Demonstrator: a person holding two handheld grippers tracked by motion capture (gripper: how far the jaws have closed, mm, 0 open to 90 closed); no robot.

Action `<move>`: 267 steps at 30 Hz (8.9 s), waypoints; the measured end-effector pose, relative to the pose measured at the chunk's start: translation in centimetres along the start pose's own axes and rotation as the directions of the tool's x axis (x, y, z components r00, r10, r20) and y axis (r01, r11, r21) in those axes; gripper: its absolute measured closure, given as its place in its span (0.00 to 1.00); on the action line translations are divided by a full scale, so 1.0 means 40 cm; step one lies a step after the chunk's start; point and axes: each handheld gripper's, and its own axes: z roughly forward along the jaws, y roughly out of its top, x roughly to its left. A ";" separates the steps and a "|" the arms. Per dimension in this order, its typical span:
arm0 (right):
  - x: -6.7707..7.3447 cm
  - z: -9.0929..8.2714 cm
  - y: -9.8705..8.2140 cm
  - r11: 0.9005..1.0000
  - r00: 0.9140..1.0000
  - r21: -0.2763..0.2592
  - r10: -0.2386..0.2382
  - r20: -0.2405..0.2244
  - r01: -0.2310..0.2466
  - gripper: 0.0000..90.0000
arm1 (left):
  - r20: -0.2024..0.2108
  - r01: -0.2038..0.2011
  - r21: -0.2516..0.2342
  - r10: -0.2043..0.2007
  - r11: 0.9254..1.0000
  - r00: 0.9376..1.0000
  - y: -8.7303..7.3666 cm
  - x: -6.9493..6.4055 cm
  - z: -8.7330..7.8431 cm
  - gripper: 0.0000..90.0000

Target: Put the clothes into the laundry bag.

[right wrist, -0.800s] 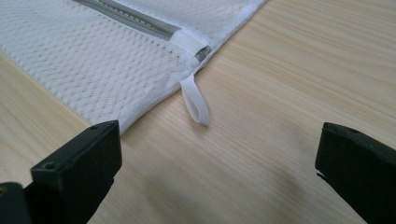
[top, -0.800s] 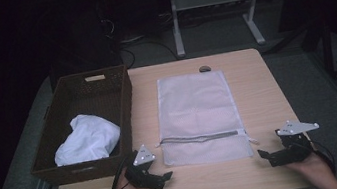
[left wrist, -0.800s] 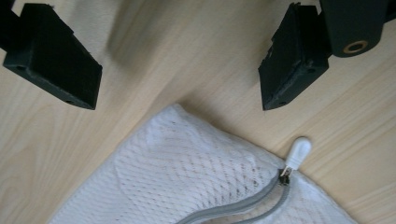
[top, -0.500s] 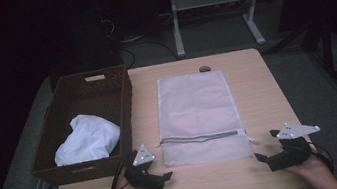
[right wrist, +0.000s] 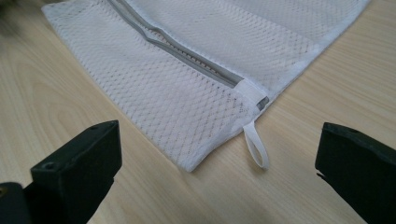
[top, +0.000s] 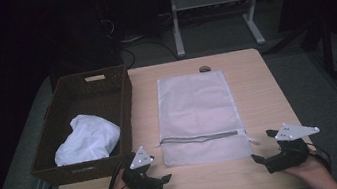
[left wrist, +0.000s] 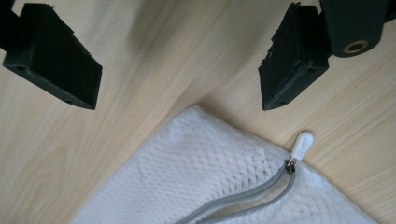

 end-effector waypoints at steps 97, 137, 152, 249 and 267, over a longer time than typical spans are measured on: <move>-0.240 0.340 0.218 0.963 0.982 0.221 0.125 0.142 -0.155 1.00 | 0.019 -0.011 0.012 0.011 1.000 1.000 -0.018 0.016 -0.002 0.15; -0.349 0.239 0.164 0.934 0.955 0.272 0.163 0.249 -0.230 1.00 | 0.011 -0.006 -0.029 0.006 1.000 1.000 -0.013 0.011 -0.015 0.15; -0.400 0.190 0.133 0.921 0.930 0.273 0.189 0.316 -0.279 1.00 | 0.014 -0.005 -0.028 0.006 1.000 1.000 -0.013 0.010 -0.013 0.15; 0.087 0.033 0.038 0.994 0.997 0.110 -0.001 -0.078 0.010 0.08 | 0.067 -0.031 0.011 0.030 0.999 0.997 -0.008 -0.013 0.003 0.14; 0.114 0.073 0.030 0.989 0.995 0.122 -0.075 -0.061 0.082 0.03 | 0.126 -0.094 0.046 0.087 0.995 0.988 0.037 -0.034 -0.005 0.12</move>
